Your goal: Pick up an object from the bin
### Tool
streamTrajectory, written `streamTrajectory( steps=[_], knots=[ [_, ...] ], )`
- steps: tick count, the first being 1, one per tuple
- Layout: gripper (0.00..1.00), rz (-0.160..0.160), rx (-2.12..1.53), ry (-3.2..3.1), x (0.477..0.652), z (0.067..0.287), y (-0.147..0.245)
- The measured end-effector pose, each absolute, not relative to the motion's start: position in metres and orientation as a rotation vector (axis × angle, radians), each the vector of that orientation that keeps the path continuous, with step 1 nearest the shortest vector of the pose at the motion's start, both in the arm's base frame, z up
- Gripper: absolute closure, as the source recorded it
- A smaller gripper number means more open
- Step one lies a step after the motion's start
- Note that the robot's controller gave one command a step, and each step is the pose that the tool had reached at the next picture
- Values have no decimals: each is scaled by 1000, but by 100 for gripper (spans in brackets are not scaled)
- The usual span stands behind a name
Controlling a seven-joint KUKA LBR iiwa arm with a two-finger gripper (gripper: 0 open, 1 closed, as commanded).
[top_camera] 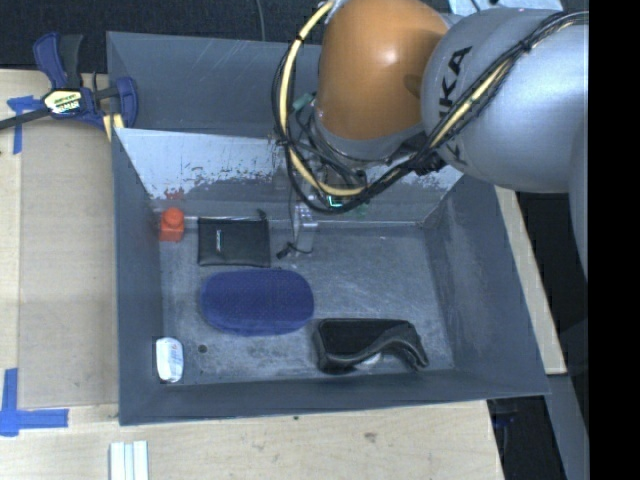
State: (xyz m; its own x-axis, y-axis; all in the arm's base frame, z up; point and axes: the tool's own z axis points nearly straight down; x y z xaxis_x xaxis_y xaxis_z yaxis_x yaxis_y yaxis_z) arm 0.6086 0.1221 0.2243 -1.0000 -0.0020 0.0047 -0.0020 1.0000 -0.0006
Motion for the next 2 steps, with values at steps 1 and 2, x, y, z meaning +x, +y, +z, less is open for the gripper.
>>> streamTrajectory(
  steps=[1,2],
  knots=[
    [0,0,44,-3137,621,84,104],
    [100,-1,45,-3143,623,88,104]
  ],
)
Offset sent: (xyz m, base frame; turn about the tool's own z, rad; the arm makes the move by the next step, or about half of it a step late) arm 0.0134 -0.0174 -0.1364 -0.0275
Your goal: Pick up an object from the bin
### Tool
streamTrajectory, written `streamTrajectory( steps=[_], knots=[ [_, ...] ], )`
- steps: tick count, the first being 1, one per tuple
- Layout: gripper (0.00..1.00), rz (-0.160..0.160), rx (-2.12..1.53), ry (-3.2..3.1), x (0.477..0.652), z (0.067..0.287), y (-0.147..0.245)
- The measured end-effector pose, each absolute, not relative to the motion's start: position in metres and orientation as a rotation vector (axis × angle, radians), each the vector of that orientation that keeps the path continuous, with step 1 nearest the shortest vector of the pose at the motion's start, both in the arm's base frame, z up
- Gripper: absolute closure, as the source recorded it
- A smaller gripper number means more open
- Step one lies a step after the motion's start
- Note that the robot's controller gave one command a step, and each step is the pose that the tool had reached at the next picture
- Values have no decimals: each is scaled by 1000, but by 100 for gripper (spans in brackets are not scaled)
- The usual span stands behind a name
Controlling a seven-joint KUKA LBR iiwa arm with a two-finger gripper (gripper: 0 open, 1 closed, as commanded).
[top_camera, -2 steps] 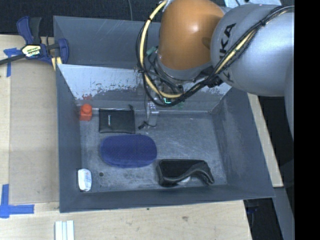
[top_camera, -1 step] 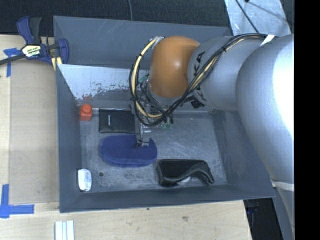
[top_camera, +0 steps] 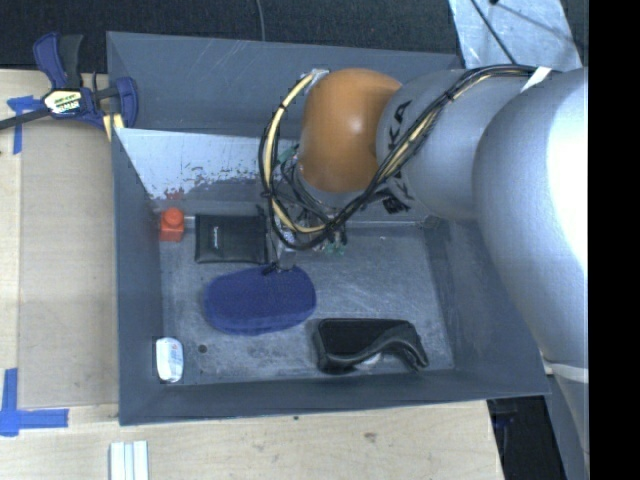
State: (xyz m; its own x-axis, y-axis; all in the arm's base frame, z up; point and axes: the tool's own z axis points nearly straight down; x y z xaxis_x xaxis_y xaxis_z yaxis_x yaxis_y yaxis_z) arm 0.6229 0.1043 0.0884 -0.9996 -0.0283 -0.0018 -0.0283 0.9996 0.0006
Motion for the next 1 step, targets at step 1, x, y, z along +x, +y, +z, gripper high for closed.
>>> streamTrajectory(
  steps=[1],
  knots=[
    [100,3,-685,3065,556,90,147]
  ],
)
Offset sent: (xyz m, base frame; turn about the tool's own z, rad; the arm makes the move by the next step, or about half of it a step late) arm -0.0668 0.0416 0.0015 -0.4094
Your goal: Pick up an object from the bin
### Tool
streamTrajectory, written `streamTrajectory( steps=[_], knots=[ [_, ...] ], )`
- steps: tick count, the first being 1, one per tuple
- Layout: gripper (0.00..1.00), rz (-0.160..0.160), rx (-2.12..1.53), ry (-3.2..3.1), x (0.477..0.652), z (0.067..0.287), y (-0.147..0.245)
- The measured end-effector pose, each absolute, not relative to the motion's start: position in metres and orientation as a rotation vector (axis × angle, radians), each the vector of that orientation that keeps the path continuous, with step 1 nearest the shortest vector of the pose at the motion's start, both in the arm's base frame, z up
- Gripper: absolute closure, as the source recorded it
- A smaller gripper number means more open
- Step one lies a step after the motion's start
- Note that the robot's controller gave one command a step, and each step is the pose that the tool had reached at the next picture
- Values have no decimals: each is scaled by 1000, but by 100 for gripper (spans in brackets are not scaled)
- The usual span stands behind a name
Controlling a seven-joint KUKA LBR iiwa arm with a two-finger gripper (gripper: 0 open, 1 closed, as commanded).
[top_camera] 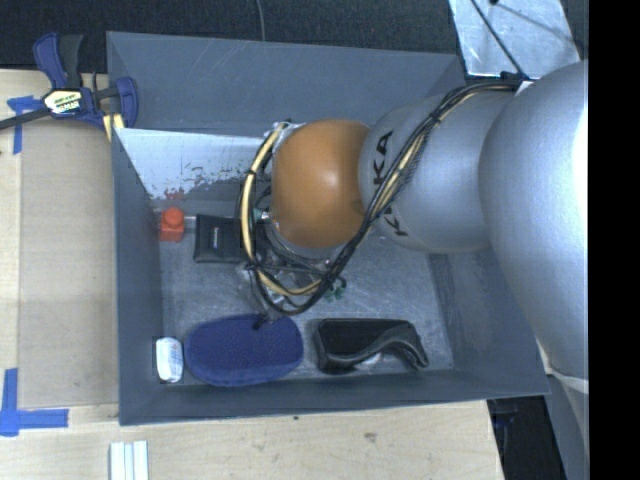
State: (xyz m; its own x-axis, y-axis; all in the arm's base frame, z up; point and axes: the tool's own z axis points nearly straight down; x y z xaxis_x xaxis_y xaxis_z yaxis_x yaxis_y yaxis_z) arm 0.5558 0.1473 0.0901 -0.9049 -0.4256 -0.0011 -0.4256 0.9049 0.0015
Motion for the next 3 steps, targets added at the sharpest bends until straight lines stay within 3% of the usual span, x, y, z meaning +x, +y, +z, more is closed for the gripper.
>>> streamTrajectory(
  steps=[1,2,3],
  knots=[
    [0,0,-676,3062,558,91,145],
    [0,2,-497,3093,602,127,155],
    [0,0,-213,3134,620,69,126]
  ],
)
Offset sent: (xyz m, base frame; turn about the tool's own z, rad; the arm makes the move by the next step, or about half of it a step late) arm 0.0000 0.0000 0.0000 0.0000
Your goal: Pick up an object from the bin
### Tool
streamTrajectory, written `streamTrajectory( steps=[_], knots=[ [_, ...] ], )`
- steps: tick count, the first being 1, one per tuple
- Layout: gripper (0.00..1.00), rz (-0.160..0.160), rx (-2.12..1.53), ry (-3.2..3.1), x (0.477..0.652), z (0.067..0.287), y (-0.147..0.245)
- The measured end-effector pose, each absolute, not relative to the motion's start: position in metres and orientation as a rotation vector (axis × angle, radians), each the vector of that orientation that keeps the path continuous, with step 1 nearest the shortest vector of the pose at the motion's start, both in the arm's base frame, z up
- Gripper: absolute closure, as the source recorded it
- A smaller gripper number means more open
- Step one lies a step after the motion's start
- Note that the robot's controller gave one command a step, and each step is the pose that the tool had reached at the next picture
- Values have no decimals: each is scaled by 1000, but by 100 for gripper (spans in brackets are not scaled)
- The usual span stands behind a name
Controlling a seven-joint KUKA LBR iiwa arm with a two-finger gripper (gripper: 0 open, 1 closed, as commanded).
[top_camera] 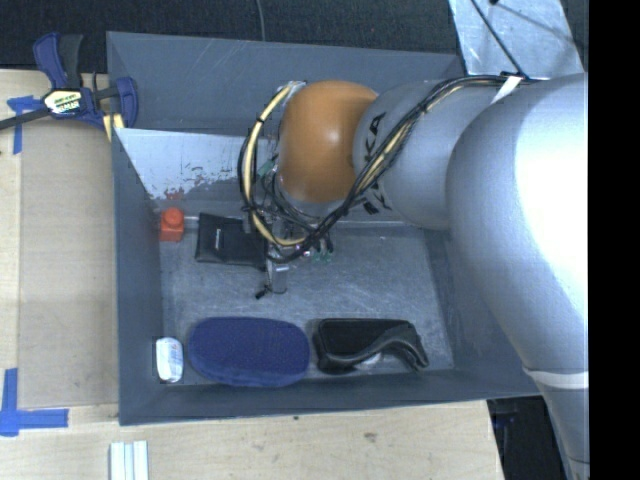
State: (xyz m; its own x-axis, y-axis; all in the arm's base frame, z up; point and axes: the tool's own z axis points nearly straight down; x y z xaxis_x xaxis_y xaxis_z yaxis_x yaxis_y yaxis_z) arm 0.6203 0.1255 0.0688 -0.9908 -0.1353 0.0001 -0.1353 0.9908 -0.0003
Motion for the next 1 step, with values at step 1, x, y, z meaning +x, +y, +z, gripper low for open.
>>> streamTrajectory(
  steps=[1],
  knots=[
    [100,-2,213,-3139,622,72,127]
  ],
)
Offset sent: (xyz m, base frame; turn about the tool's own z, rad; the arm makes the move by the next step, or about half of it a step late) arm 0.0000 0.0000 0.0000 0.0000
